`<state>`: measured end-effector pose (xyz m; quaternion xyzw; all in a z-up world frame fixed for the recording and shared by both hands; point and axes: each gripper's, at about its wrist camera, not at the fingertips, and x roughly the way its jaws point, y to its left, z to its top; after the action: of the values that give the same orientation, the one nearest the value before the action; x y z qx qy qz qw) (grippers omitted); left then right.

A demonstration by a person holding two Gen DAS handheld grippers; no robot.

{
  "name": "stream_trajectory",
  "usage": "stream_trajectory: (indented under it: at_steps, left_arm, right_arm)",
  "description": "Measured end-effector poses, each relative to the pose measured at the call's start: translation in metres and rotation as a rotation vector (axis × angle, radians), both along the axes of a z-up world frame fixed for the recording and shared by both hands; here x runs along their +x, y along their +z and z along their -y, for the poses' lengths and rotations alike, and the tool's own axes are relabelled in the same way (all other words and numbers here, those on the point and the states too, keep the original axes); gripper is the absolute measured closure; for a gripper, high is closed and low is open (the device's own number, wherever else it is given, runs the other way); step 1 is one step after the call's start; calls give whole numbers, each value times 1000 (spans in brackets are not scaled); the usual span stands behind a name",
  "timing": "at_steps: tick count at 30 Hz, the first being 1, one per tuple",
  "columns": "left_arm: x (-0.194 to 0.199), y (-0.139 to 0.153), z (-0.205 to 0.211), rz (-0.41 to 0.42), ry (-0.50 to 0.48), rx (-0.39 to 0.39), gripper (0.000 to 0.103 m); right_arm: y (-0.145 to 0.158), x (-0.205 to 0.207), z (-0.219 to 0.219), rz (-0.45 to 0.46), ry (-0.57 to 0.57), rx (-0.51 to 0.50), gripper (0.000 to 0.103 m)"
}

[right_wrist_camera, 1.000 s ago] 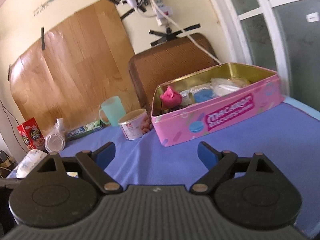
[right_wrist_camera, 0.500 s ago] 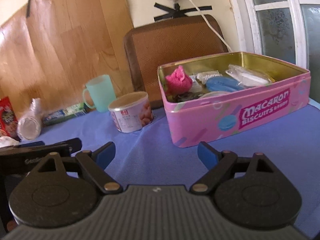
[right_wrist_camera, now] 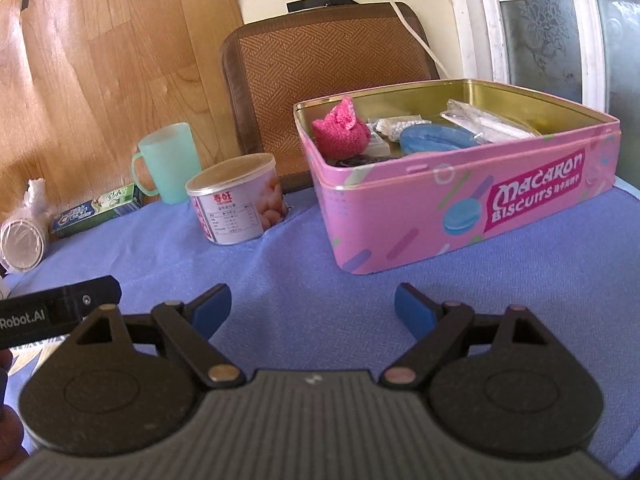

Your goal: Organize soft objects

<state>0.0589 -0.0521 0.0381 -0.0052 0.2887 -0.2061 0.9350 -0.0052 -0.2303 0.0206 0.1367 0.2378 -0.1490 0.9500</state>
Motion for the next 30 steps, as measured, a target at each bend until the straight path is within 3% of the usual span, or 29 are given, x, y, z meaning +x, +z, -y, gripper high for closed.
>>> stream_trajectory:
  at_steps: [16, 19, 25, 30]
  left_arm:
    - [-2, 4, -6, 41, 20, -16, 0]
    - [-4, 6, -8, 57, 19, -31, 0]
    - [-8, 5, -1, 100, 23, 16, 0]
    - [-11, 7, -1, 131, 29, 20, 0]
  right_arm:
    - [6, -11, -11, 69, 52, -43, 13]
    - [8, -17, -10, 102, 16, -52, 13]
    - [18, -31, -10, 229, -26, -106, 13]
    - [17, -22, -9, 219, -30, -119, 13]
